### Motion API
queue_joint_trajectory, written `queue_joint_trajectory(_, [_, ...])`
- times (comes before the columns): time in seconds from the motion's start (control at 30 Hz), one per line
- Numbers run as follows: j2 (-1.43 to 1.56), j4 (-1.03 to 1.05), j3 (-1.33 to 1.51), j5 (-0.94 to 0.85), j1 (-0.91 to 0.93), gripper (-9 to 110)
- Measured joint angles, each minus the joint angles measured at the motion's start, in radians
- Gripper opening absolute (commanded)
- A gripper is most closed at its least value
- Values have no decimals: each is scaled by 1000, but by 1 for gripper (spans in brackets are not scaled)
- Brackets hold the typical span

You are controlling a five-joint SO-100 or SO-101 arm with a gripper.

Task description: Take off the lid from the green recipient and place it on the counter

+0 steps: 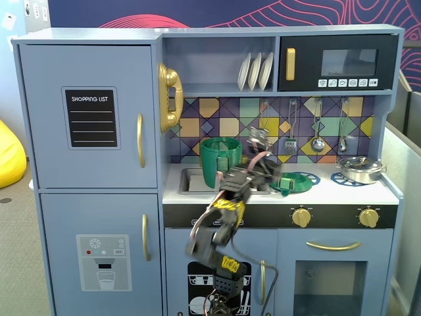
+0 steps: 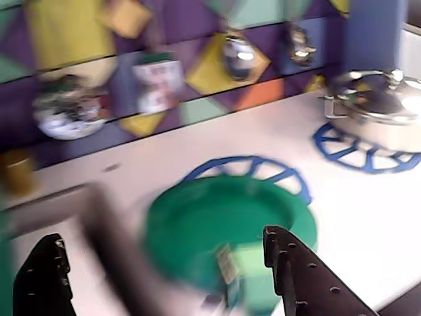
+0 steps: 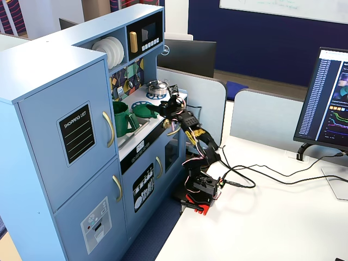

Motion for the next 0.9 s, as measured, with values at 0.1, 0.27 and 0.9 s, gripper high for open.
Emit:
queue_joint_trajectory(0.1, [127,192,2,-32,-35,29])
queue_joint_trajectory(0.27, [310,448,114,-94,-141,23])
queue_joint_trajectory(0.9, [601,554,838,-48,-439,0])
